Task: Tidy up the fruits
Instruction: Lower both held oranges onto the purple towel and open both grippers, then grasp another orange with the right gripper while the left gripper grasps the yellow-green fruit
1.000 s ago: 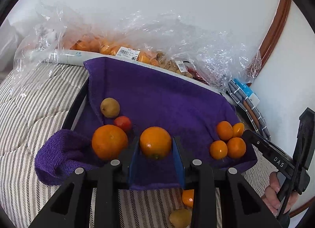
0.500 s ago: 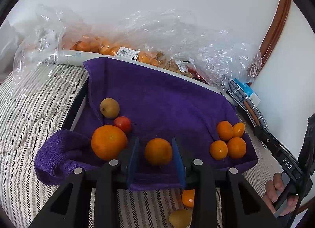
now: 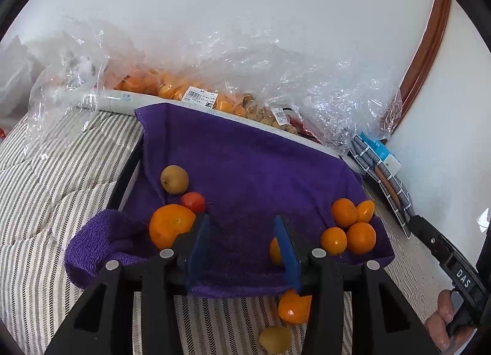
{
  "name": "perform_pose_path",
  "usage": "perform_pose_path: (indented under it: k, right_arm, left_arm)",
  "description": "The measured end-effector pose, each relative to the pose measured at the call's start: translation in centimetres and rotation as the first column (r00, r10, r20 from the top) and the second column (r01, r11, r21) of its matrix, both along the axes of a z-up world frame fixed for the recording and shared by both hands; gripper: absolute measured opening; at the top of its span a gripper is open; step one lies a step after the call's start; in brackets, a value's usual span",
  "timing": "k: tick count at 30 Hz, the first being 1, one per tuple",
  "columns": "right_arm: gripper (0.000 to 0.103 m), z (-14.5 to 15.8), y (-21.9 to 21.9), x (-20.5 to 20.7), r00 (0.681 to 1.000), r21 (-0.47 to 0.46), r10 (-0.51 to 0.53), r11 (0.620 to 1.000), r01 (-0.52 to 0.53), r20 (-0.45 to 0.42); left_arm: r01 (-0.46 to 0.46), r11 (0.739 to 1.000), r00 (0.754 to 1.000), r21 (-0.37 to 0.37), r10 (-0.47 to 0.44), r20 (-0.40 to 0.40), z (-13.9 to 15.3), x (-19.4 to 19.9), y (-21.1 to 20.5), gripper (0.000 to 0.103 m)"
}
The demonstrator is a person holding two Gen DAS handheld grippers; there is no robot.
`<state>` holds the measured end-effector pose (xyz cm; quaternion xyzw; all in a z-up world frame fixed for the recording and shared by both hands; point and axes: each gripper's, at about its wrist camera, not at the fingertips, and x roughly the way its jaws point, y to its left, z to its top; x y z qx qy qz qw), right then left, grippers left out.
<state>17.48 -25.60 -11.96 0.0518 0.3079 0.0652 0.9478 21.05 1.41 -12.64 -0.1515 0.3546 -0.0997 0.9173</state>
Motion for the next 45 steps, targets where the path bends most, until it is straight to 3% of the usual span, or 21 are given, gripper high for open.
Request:
perform_pose_path:
  k: [12,17,20,24,39,40,45]
  right_arm:
    - [0.05,-0.4,3.8,-4.3,0.996,-0.036,0.056,0.998,-0.059,-0.067]
    - [0.05,-1.1,5.2,-5.1,0.992,-0.027,0.088,0.995,-0.091,-0.094]
    - [0.05,-1.7,6.4,-5.1,0.987,-0.029,0.11,0.993,-0.114,-0.114]
    - [0.045,-2.7,8.3,-4.7,0.978,-0.01,0.15,0.988,-0.153,-0.145]
    - [0.038,-6.4,12.6,-0.6,0.929,0.043,0.228,0.973,-0.226,-0.291]
    - [0.034,-6.4,12.5,-0.6,0.928,0.052,0.235,0.972,-0.23,-0.29]
    - [0.034,-5.8,11.5,-1.5,0.935,0.068,0.23,0.973,-0.22,-0.268]
  left_arm:
    - [-0.074,0.996,0.994,0.043,0.07,0.08,0.8,-3.1,1.8,0.046]
    - [-0.103,0.994,0.993,0.037,0.101,0.061,0.6,-4.9,4.7,0.046]
    - [-0.143,0.988,0.989,0.065,0.14,0.044,0.4,-5.4,6.0,0.048]
    - [-0.177,0.983,0.984,0.048,0.176,0.024,0.2,-5.4,7.2,0.048]
    - [-0.207,0.977,0.978,0.044,0.207,-0.013,-0.2,-4.9,8.1,0.048]
    - [-0.205,0.978,0.978,0.045,0.206,-0.014,-0.3,-4.8,8.1,0.048]
    - [-0.173,0.984,0.985,0.038,0.173,-0.014,-0.3,-4.9,7.7,0.048]
